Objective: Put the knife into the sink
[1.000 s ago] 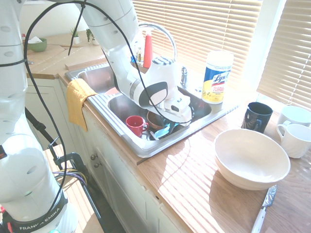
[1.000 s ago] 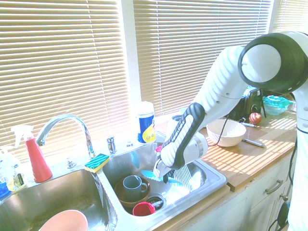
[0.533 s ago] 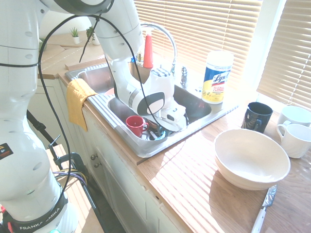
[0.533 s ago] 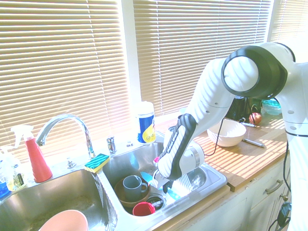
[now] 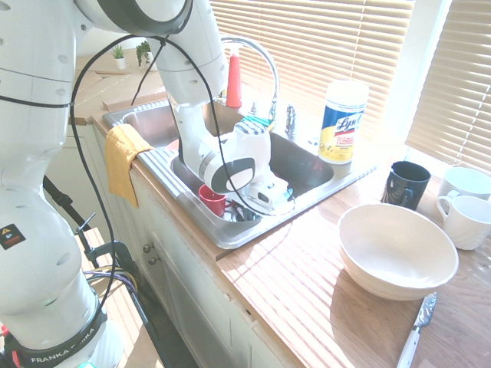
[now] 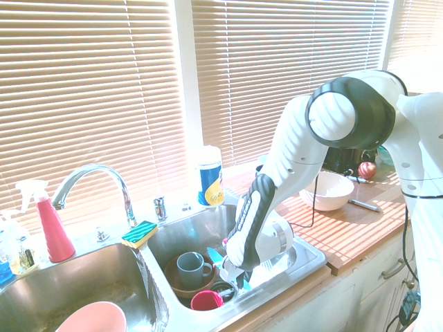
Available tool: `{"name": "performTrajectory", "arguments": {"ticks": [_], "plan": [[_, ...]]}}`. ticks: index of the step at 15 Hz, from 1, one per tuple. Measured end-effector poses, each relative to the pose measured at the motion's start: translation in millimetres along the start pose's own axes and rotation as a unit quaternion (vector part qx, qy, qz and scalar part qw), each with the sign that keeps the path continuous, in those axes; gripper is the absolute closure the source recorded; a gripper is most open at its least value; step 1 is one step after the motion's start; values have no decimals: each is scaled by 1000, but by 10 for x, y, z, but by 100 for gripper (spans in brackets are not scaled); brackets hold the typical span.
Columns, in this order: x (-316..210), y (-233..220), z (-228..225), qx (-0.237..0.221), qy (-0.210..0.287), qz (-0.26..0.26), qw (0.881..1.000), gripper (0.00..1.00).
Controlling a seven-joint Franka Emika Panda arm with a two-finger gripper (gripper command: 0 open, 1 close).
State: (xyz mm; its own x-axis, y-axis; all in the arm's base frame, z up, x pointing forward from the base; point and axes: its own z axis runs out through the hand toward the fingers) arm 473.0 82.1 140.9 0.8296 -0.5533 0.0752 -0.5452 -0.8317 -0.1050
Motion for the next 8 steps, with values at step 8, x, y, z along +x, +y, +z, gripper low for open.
{"name": "performTrajectory", "arguments": {"ticks": [8], "plan": [[-73,36,-23,-2,10,4,1000,0]]}}
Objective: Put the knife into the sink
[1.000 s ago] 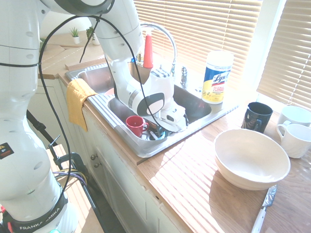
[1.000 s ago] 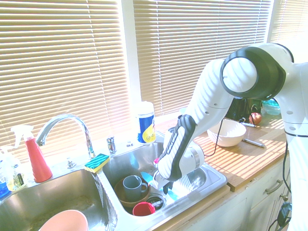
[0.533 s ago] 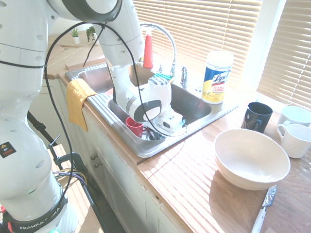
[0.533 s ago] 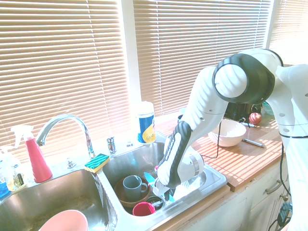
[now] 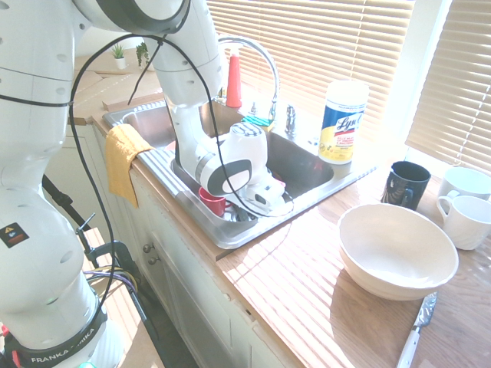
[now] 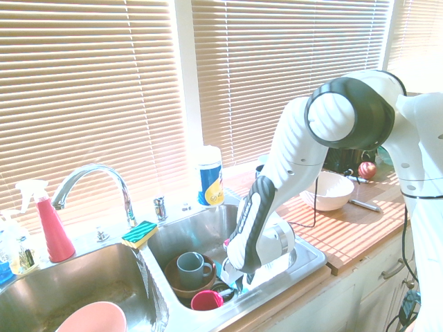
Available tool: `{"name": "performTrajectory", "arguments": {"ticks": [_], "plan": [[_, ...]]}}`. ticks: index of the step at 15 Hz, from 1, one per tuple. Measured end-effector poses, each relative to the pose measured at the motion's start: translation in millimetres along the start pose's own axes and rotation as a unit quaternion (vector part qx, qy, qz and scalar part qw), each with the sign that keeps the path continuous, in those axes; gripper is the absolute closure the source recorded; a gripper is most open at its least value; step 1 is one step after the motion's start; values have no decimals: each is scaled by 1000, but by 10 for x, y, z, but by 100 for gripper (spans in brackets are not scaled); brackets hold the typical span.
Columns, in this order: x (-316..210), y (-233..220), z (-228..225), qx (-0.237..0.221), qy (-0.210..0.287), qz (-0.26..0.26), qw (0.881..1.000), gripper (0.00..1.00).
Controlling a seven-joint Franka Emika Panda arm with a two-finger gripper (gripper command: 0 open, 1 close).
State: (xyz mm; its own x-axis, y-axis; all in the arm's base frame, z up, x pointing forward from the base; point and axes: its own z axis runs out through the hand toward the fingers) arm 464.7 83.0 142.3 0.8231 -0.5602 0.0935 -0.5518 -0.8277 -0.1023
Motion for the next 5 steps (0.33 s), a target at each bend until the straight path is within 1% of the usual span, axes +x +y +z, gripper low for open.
{"name": "performTrajectory", "arguments": {"ticks": [2,5], "plan": [[27,-15,-203,3,14,12,1000,0],[128,-65,-820,7,35,20,999,0]]}}
